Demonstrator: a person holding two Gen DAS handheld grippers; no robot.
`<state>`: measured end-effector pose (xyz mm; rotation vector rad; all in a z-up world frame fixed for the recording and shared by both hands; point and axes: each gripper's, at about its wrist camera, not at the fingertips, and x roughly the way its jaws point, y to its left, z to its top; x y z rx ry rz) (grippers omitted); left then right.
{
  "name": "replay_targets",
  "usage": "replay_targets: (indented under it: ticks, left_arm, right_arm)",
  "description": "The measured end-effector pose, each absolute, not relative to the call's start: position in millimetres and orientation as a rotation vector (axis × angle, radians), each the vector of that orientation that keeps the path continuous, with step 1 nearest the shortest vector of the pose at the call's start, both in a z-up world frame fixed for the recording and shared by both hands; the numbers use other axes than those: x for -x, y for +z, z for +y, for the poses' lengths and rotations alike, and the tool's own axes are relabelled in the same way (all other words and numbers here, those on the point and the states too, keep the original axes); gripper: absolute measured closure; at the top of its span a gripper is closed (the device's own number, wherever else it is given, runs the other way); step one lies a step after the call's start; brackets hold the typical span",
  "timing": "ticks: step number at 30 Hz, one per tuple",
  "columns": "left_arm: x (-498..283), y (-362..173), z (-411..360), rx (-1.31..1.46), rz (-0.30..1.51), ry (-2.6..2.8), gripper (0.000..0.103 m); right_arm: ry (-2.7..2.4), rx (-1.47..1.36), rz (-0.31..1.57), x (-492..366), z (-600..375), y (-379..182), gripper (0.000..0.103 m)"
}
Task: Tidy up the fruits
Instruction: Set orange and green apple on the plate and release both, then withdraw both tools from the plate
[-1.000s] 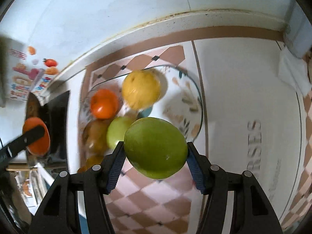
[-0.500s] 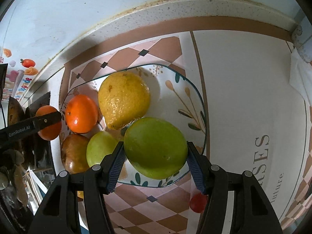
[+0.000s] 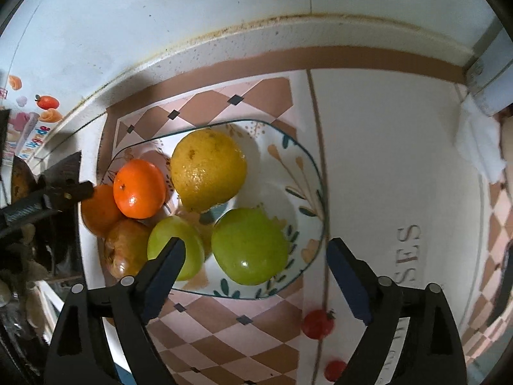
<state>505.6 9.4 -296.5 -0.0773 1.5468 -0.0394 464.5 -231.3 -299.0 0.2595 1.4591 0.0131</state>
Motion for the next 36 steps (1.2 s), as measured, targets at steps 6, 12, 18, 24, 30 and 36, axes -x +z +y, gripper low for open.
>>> replay_targets:
  ticks: [6, 12, 18, 24, 30, 36]
  left_arm:
    - [-485, -260, 10, 0.090, 1.474, -0.039, 0.013]
    - [-447, -221, 8, 0.084, 1.368, -0.028, 0.013]
    - [-398, -189, 9, 0.049, 1.261, -0.032, 0.013]
    - [-357, -158, 7, 0.033, 1.185, -0.054, 0.013]
    - [-322, -127, 3, -0.002, 1.111, -0.076, 0.013]
    - [-293, -102, 2, -0.009, 1.056, -0.098, 0.013]
  right_arm:
    - [-0.003, -0.221, 1.389, -441, -231, -267, 0.010]
    - [-0.009, -0.169, 1.325, -410, -224, -232, 0.010]
    - [0.003, -0.144, 1.263, -371, -214, -195, 0.010]
    - [0.004, -0.129, 1.186, -328, -208, -157, 0.010]
    - [0.008, -0.131, 1.129, -293, -201, -128, 0.010]
    - [-0.008, -0.128, 1.066, -264, -199, -98, 0.010]
